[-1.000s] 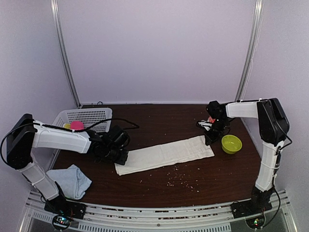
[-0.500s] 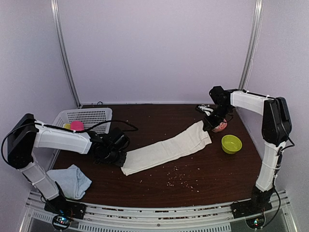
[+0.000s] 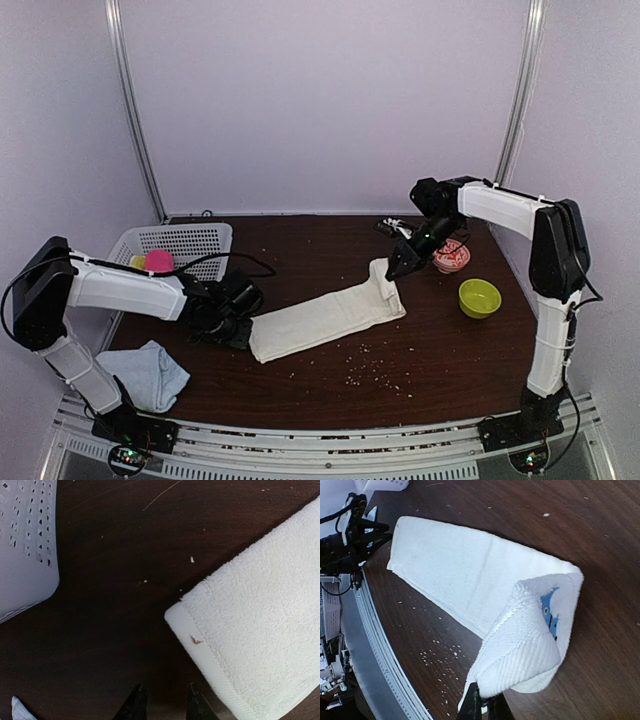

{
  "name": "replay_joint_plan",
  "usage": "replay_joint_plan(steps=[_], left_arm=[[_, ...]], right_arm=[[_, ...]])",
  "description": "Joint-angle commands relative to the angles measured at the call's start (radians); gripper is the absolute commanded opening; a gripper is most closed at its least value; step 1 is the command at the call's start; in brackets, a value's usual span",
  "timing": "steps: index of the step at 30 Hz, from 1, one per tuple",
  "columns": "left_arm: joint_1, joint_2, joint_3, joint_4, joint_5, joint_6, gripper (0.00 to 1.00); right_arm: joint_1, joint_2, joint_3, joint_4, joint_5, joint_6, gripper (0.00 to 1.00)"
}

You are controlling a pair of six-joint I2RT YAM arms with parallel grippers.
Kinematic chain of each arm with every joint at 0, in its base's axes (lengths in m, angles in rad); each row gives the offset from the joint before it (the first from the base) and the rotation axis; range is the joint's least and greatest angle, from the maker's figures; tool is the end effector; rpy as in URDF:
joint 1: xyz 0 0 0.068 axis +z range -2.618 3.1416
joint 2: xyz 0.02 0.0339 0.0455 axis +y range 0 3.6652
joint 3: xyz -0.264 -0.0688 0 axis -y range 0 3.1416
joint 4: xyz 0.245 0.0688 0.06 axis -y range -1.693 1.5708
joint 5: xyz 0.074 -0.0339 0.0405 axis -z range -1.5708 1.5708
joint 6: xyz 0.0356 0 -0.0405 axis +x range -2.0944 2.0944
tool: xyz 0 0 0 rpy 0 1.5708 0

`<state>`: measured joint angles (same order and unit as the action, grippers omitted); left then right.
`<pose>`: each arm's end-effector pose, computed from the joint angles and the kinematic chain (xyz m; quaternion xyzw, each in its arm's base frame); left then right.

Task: Roll the towels
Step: Fold the towel at the center of the board.

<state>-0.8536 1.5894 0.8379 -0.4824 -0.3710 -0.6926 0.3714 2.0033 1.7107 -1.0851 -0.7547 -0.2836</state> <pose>0.1940 -0.2028 0.1529 0.0471 0.9683 0.0151 0.2449 0.3655 0.1685 0.2419 -0.3313 0.8647 0.3703 0.0734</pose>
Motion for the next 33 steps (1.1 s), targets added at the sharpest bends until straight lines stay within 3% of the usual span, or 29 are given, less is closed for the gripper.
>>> replay_joint_plan(steps=[1, 13, 22, 33], left_arm=[[0.015, -0.006, -0.023, -0.008, -0.004, -0.027, 0.27], [0.035, -0.017, -0.096, 0.094, 0.084, -0.037, 0.27], [0.036, -0.061, -0.179, 0.223, 0.153, -0.065, 0.26], [0.036, -0.093, -0.282, 0.348, 0.206, -0.126, 0.26]], right_arm=[[0.079, 0.042, 0.064, -0.033, -0.093, 0.015, 0.00], [0.264, 0.181, 0.182, 0.020, -0.191, 0.135, 0.00], [0.347, 0.306, 0.305, 0.213, -0.254, 0.383, 0.00], [0.439, 0.382, 0.379, 0.338, -0.242, 0.540, 0.00]])
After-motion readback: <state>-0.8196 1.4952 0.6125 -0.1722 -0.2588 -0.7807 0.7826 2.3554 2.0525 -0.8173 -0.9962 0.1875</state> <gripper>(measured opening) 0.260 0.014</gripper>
